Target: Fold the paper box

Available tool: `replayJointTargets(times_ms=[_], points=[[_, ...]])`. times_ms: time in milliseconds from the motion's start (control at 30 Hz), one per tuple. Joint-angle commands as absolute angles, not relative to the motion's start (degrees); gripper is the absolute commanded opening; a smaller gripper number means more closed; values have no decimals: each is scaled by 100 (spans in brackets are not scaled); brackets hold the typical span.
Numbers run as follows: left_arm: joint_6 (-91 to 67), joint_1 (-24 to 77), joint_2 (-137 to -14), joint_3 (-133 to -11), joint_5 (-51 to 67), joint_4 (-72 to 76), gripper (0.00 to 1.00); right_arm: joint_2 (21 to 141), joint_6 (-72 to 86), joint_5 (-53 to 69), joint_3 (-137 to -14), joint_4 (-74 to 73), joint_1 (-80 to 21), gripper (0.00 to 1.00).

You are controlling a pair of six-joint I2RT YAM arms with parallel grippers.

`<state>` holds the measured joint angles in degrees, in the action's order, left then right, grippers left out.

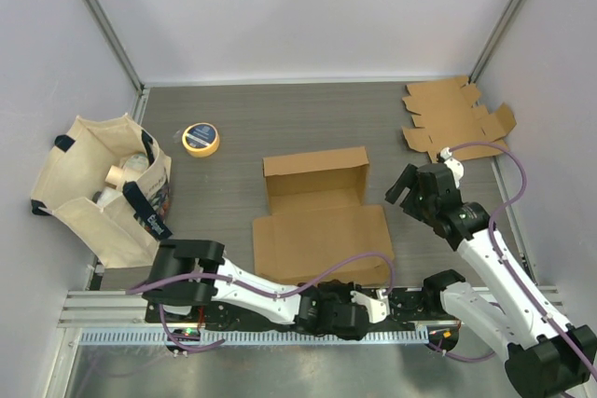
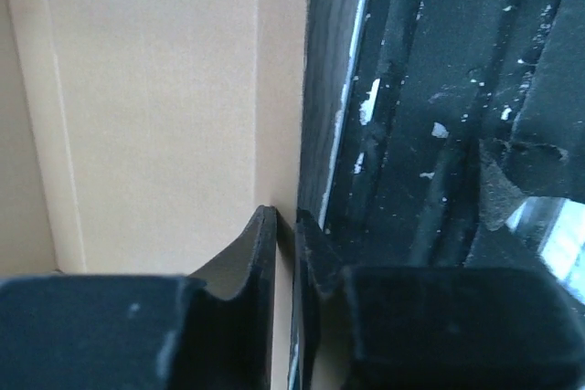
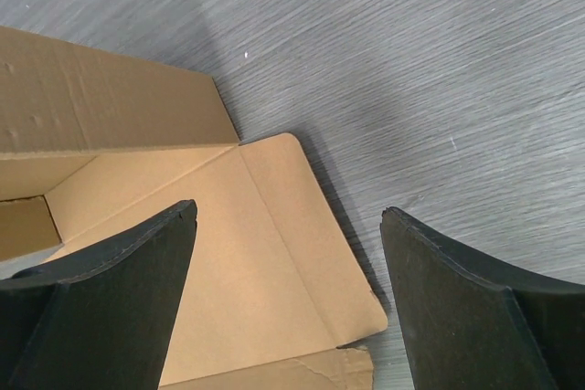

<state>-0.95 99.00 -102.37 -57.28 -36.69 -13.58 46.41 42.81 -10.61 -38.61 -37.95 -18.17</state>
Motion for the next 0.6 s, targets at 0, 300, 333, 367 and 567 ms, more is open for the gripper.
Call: replayJointTargets(times_ms=[0,300,333,367,567], points=[[78,9862,-10178,-5941,-3893,-1230,7,4377,4211,-1642,-4289,-3884,-1802,86],[-1800,7948,-8887,-6775,-2278,-2222,0,4728,3789,-2487,-5500,-4113,-1442,92],[-1958,7737,-8642,-6872,-2102,-2424,0,4816,3736,-2592,-5650,-4113,-1398,93],[-2291,7404,-8570,-7151,-2083,-2574,0,4956,3614,-2628,-5965,-4105,-1363,93],[-4241,5709,-8157,-7997,-1257,-3146,0,5677,2438,-1273,-6662,-3526,-1283,91]])
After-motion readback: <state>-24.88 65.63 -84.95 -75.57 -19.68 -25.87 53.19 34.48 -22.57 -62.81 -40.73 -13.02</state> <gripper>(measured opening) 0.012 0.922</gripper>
